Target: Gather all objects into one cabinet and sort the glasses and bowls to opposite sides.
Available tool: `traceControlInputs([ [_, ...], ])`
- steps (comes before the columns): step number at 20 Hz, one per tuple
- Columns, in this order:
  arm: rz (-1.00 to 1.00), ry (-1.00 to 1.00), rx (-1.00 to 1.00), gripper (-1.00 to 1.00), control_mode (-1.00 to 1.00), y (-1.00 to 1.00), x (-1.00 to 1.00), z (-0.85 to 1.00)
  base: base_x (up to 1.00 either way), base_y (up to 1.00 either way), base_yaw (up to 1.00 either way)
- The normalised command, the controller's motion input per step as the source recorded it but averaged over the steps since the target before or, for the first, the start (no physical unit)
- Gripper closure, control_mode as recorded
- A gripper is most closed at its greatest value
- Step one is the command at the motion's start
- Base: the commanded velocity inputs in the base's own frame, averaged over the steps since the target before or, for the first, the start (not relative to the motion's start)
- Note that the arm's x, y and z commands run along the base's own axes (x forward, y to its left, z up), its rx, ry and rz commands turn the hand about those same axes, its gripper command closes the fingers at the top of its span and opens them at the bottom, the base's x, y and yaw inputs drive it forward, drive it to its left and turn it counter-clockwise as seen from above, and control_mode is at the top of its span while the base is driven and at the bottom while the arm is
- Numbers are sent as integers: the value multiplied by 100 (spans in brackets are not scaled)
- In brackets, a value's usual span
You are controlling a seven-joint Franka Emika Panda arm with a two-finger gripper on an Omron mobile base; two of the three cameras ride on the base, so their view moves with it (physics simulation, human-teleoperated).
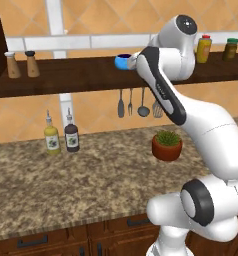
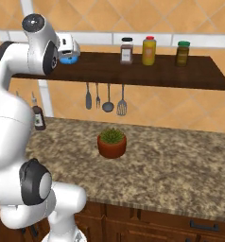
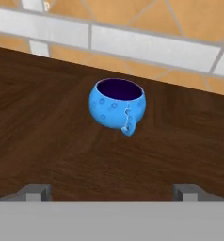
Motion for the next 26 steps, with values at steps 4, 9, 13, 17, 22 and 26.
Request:
traceControlInputs([
  [4,0,0,0,-100,-100,0,18,0,0,0,0],
  [9,0,0,0,-100,-100,-2,32,0,0,0,0],
  [13,0,0,0,-100,-100,-3,26,-2,0,0,0],
  [17,0,0,0,-100,-100,0,13,0,0,0,0],
  [22,0,0,0,-100,-100,0,14,-10,0,0,0],
  [26,0,2,0,-100,-100,0,27,-37,0,0,0],
])
